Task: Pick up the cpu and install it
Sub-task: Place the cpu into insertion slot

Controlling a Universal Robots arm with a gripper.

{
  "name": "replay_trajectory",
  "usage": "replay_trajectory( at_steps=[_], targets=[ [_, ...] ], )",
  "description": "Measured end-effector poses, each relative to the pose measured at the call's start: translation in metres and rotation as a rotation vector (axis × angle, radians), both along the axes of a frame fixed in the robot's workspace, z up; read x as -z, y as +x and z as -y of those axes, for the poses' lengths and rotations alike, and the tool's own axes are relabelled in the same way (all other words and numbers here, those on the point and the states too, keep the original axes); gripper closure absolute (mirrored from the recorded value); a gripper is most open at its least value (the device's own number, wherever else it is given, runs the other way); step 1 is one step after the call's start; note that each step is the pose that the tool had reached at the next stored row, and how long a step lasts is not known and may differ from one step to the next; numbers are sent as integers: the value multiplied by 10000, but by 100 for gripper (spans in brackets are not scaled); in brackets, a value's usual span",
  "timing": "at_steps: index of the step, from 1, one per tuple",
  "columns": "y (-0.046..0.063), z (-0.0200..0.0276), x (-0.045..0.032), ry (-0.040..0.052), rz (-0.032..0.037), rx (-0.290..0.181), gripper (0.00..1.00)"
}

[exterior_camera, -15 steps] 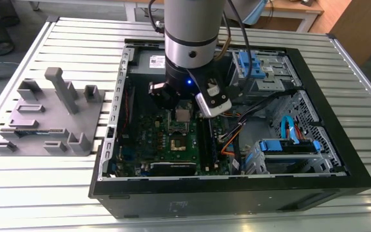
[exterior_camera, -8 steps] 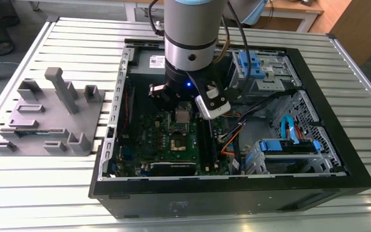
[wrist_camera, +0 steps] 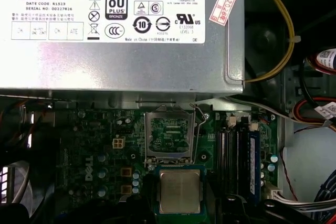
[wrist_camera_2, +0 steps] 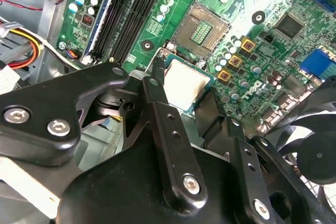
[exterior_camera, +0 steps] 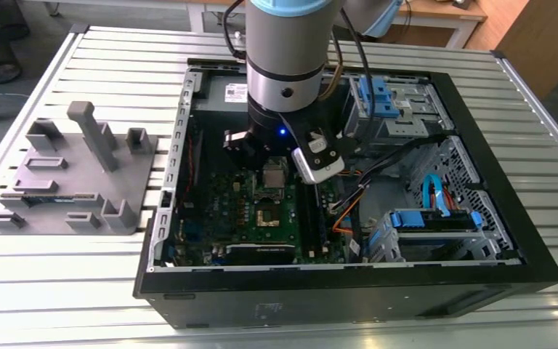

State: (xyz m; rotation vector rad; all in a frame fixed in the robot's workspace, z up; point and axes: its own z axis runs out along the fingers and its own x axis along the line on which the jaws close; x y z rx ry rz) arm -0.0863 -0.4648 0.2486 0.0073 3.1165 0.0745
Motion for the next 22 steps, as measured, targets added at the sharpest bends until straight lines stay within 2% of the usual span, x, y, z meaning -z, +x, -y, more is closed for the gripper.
replay_trajectory(
  at_steps=[22],
  targets=[
    [0, 10, 25, 10, 0, -1, 53]
  ],
)
